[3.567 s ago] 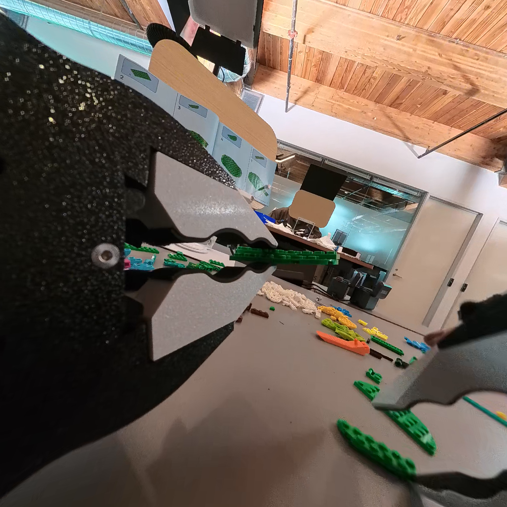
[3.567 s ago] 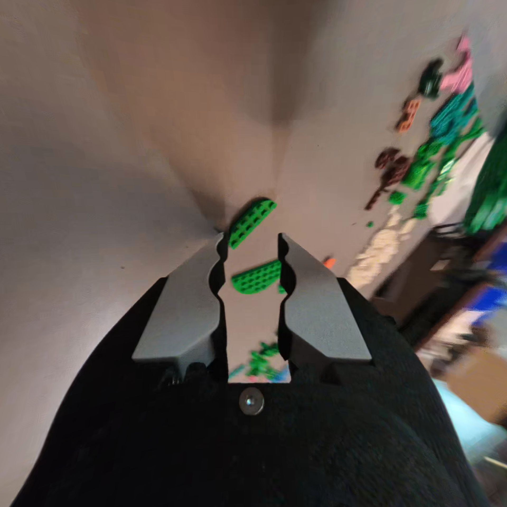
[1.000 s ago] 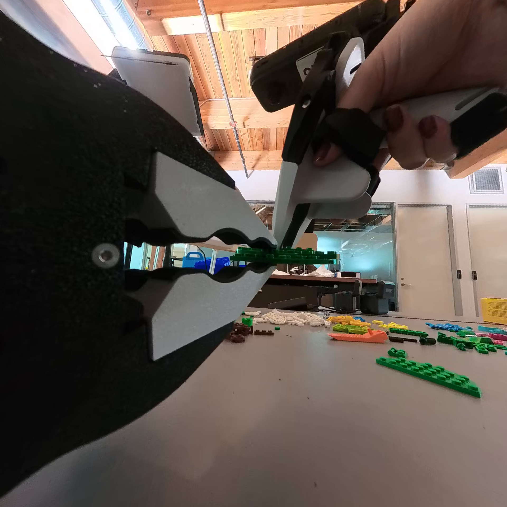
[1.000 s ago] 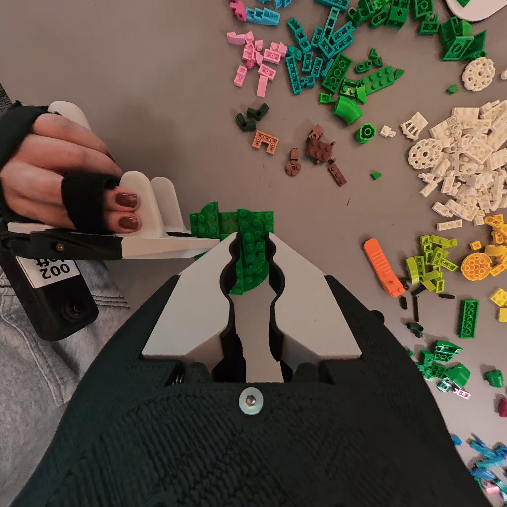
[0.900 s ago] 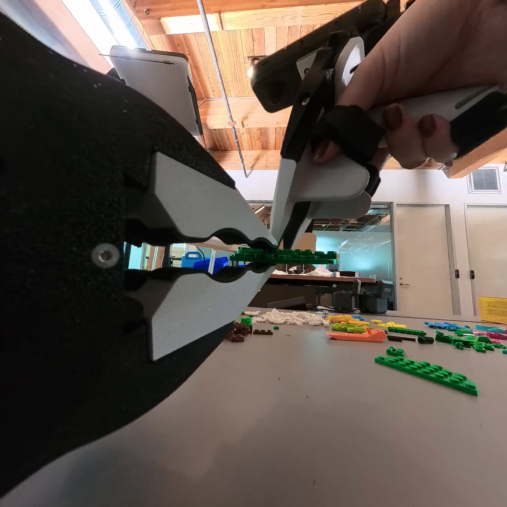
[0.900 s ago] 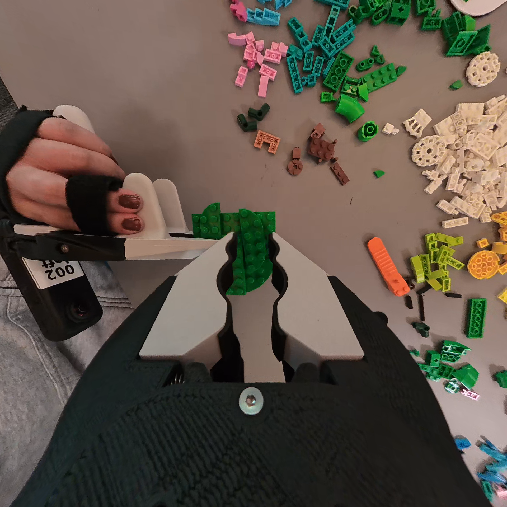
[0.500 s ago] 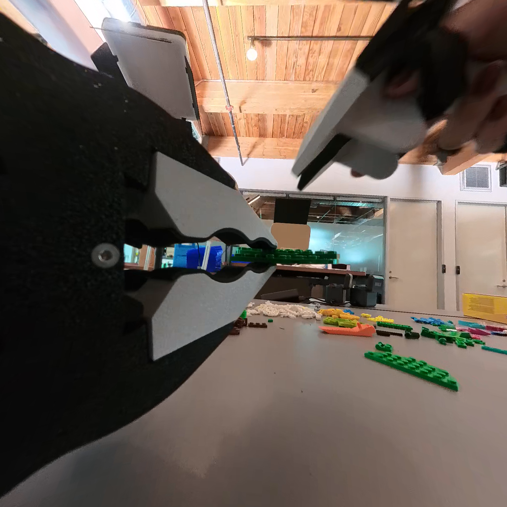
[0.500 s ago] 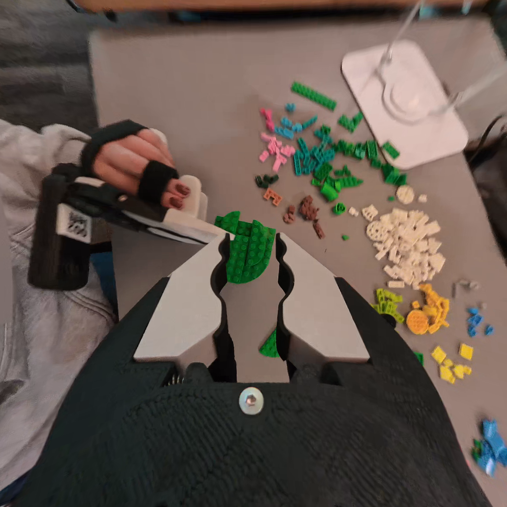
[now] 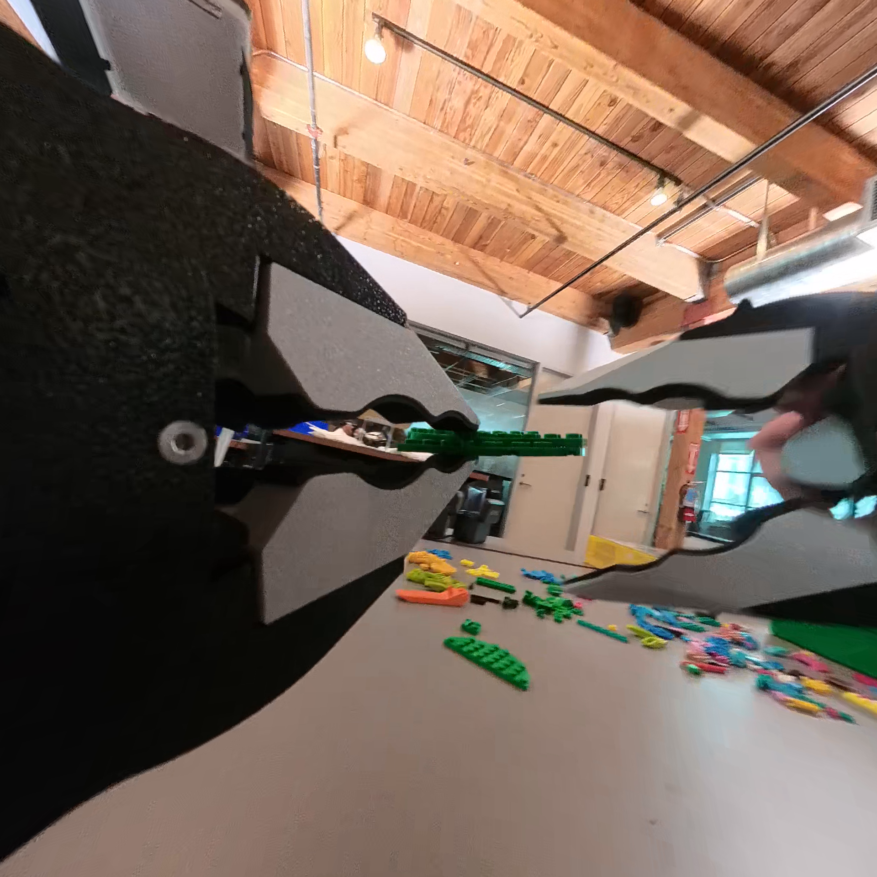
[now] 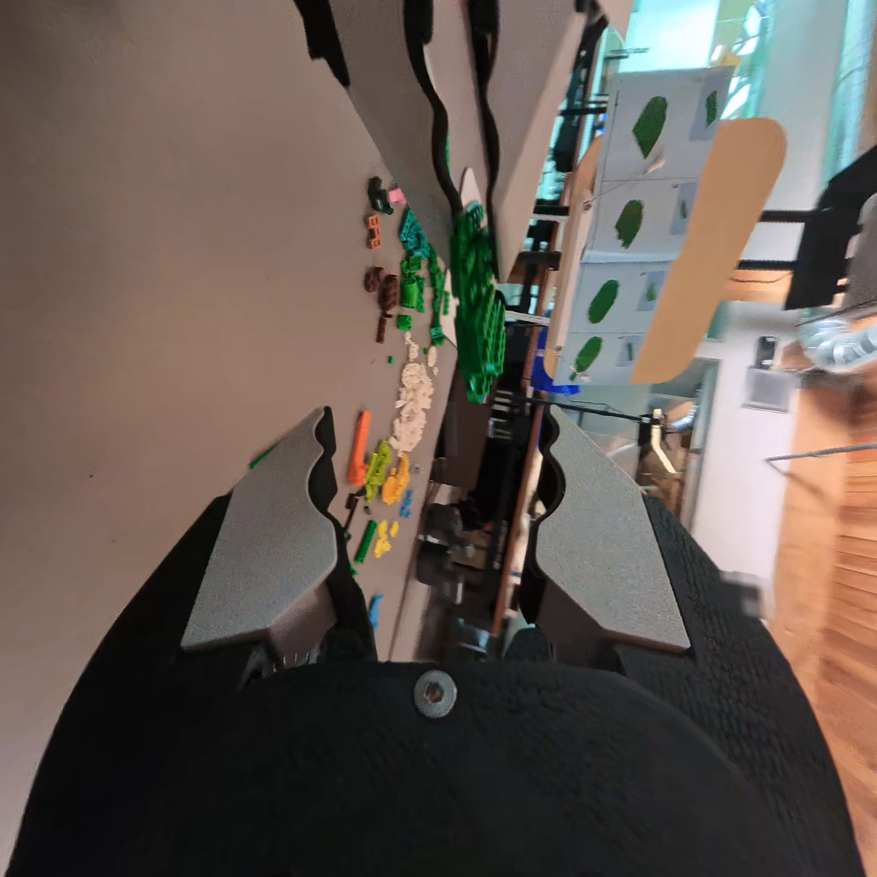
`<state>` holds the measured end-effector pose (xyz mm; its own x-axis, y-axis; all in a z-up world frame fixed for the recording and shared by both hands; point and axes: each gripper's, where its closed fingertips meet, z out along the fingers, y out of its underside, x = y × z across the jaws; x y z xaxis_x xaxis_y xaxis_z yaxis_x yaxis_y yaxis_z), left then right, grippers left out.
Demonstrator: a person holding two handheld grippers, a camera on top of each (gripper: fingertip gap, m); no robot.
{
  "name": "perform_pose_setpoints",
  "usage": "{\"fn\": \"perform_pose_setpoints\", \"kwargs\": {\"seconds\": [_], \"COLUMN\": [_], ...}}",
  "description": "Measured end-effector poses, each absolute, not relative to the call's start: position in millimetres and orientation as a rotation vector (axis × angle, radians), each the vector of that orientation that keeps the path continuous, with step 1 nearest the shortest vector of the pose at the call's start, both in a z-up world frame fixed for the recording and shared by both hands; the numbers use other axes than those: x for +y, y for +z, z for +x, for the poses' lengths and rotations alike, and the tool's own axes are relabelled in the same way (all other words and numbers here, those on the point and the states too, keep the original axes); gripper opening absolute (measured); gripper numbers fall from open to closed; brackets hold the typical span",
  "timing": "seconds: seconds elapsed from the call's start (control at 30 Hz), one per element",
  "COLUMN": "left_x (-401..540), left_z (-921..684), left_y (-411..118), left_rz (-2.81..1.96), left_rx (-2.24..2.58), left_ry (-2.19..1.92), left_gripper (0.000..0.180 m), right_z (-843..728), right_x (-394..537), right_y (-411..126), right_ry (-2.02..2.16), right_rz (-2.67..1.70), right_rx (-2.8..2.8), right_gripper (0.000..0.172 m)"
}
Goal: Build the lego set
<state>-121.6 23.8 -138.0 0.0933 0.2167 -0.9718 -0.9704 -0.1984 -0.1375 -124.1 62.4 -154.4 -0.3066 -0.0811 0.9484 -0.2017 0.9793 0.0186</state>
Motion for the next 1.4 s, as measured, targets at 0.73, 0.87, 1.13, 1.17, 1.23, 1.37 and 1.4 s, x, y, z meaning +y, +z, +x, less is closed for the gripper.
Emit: {"fn": "perform_pose_setpoints", "kwargs": {"seconds": [0.73, 0.87, 1.13, 1.17, 1.23, 1.37, 1.4], "left_x": [27.5, 29.6, 33.2, 33.7, 34.7, 35.6, 35.4], "left_z": [-114.1, -112.4, -112.1, -111.5, -109.7, -108.6, -108.7], "left_y": [-140.9, -144.4, -149.9, -151.1, -153.5, -153.3, -152.4], "left_rz": [-1.257, -1.264, -1.285, -1.288, -1.293, -1.296, -1.296], "left_rx": [0.904, 0.924, 0.946, 0.952, 0.965, 0.959, 0.951], "left_ry": [1.353, 1.353, 1.366, 1.361, 1.347, 1.334, 1.327], "left_gripper": [0.005, 0.005, 0.005, 0.005, 0.005, 0.005, 0.005], "right_z": [-139.9, -140.8, -142.4, -142.1, -141.4, -141.2, -141.2], "right_x": [53.7, 54.1, 55.8, 55.3, 53.6, 53.5, 53.4], "right_y": [-159.8, -160.8, -161.9, -161.1, -157.1, -153.3, -151.6], "right_ry": [-0.091, -0.098, -0.159, -0.154, -0.147, -0.174, -0.169], "right_rz": [0.411, 0.414, 0.42, 0.421, 0.429, 0.435, 0.422], "right_rx": [-1.72, -1.722, -1.695, -1.687, -1.657, -1.631, -1.631], "right_gripper": [0.056, 0.048, 0.037, 0.032, 0.017, 0.011, 0.01]}}
